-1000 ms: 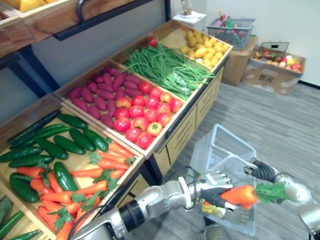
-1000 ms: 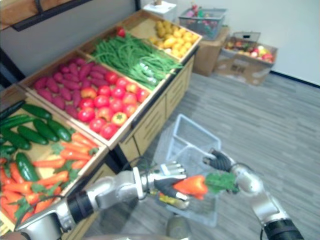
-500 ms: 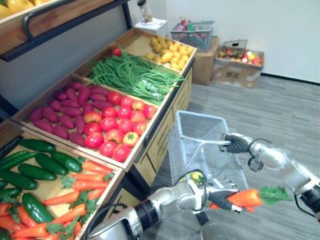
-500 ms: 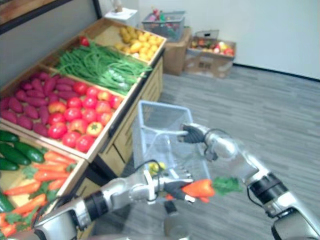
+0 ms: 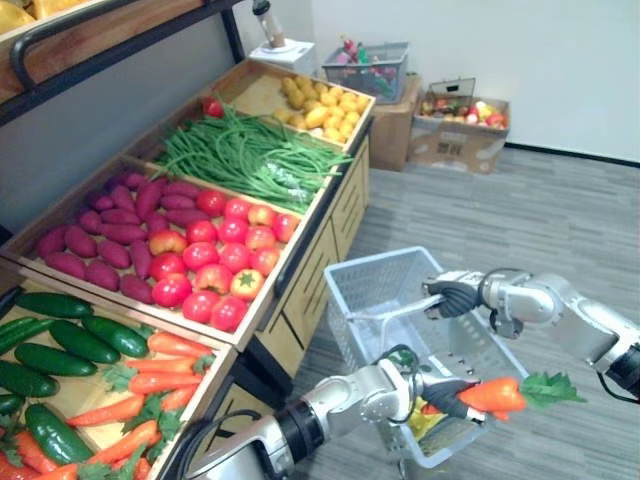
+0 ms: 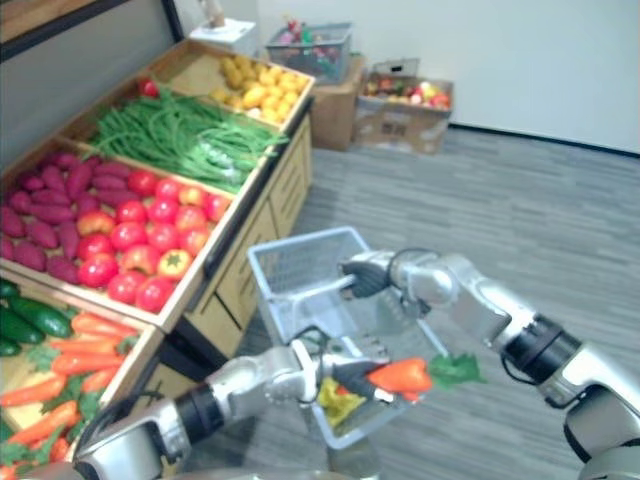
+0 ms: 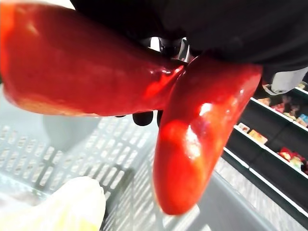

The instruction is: Pick vegetable in the basket

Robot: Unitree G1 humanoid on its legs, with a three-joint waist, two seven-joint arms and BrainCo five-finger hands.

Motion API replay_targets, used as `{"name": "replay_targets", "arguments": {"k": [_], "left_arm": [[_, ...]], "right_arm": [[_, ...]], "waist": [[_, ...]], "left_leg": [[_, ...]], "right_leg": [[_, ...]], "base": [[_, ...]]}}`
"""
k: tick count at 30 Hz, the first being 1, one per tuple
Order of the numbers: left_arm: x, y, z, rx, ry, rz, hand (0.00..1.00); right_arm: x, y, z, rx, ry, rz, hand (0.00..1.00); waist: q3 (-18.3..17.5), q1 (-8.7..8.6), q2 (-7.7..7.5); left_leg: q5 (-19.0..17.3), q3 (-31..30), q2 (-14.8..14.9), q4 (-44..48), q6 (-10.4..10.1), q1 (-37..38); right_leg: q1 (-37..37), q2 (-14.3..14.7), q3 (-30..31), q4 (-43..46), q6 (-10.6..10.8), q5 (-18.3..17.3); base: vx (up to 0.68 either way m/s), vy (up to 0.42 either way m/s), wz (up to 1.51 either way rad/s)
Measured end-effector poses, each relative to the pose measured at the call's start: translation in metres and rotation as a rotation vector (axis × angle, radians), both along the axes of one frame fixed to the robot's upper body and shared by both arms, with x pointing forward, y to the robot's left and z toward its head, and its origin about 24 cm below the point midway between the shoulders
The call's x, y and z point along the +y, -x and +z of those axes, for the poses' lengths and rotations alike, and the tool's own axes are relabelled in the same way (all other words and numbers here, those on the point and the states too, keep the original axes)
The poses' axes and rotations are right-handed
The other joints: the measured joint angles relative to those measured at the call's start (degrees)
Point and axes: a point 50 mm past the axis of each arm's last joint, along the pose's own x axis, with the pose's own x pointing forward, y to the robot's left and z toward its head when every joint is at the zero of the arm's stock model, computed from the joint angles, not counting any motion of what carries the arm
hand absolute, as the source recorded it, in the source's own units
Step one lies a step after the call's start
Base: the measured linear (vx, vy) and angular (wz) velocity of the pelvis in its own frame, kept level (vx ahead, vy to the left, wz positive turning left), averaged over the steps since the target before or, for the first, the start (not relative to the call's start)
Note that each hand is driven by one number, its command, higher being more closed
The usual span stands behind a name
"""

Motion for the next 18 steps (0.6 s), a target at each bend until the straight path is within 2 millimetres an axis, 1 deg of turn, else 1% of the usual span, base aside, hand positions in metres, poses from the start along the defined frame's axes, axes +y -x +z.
{"name": "replay_targets", "arguments": {"k": [2, 3, 8, 13, 18], "left_arm": [[0.001, -0.009, -0.002, 0.0, -0.016, 0.065, 0.0], [0.005, -0.017, -0.006, 0.007, -0.037, 0.117, 0.0], [0.019, -0.031, -0.02, 0.045, -0.112, 0.228, 0.0], [0.022, -0.033, -0.029, 0.065, -0.178, 0.249, 0.0], [0.018, -0.036, -0.031, 0.085, -0.194, 0.257, 0.0]], "right_arm": [[-0.001, 0.004, 0.004, 0.01, -0.017, 0.002, 1.0], [0.0, 0.008, 0.005, 0.014, -0.036, 0.011, 1.0], [-0.004, 0.018, 0.003, 0.03, -0.075, 0.0, 1.0], [-0.009, 0.023, -0.005, 0.071, -0.083, -0.018, 1.0], [-0.012, 0.025, -0.009, 0.107, -0.104, -0.041, 1.0]], "waist": [[-0.13, 0.08, -0.18], [-0.24, 0.14, -0.34], [-0.33, 0.4, -0.51], [-0.28, 0.79, -0.6], [-0.19, 0.81, -0.74]], "left_leg": [[-0.04, -0.06, 0.04, -0.02, -0.06, -0.11], [-0.07, -0.15, 0.15, 0.17, -0.09, -0.26], [-0.07, -0.59, 0.21, 0.28, -0.1, -0.94], [-0.12, -0.39, -0.03, 0.26, -0.16, -0.9], [-0.27, 0.77, -0.04, 0.27, -0.36, -0.81]], "right_leg": [[0.06, -0.05, -0.18, -0.15, -0.17, 0.17], [0.07, -0.05, -0.39, -0.28, -0.37, 0.51], [0.08, -0.23, -0.72, -0.92, -0.37, 0.94], [0.07, -0.21, -0.46, -1.16, -0.3, 1.11], [0.08, -0.08, 0.61, -2.99, -0.18, 2.39]], "base": [[0.01, 0.021, 0.01], [0.01, 0.031, 0.04], [0.01, 0.016, 0.04], [-0.01, 0.005, -0.01], [-0.05, 0.011, -0.11]]}}
